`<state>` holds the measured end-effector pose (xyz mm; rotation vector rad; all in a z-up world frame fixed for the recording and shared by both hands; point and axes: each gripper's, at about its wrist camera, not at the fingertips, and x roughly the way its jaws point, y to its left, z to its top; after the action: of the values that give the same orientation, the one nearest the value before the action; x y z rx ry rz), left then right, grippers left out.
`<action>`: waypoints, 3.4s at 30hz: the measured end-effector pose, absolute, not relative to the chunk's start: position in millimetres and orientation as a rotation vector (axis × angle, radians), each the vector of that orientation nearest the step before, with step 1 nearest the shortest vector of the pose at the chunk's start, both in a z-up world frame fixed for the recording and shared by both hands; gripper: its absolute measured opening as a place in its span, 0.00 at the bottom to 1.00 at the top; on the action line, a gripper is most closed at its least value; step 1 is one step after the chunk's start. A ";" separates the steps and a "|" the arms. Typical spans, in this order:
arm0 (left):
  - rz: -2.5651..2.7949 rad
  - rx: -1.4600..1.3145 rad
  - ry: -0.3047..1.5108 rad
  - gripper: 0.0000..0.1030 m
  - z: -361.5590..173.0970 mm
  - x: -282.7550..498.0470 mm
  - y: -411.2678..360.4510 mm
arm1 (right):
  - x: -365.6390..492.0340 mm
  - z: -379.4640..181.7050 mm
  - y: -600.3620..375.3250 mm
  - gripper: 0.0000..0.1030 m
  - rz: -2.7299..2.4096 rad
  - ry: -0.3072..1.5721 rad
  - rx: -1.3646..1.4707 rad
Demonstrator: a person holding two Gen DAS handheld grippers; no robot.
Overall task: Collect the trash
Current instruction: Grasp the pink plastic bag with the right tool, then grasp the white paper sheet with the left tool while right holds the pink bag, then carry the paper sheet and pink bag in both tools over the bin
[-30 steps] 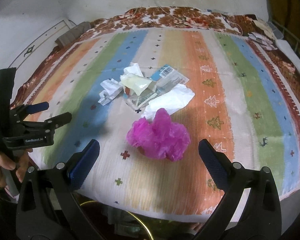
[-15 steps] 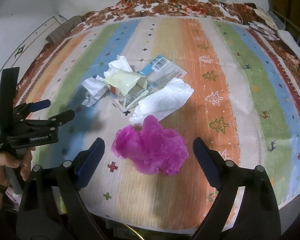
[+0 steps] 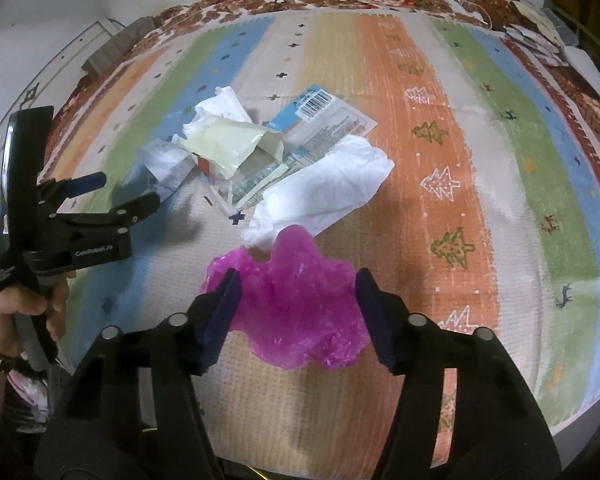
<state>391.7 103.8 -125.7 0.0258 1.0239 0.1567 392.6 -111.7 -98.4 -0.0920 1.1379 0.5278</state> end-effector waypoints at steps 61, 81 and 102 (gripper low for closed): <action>0.004 -0.332 0.959 0.12 -6.7 252.5 70.9 | 285.3 3.9 -125.4 0.11 0.660 0.938 -0.113; -0.065 -0.388 0.855 0.12 23.8 165.2 49.0 | 201.8 35.4 -154.4 0.11 0.719 0.812 -0.096; -0.110 -0.420 0.864 0.12 1.5 99.9 20.0 | 139.6 13.6 -168.9 0.11 0.730 0.840 -0.144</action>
<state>99.9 20.0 1.5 -0.4197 0.8636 -0.1098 139.6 -168.9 13.7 -0.1444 0.8403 0.7295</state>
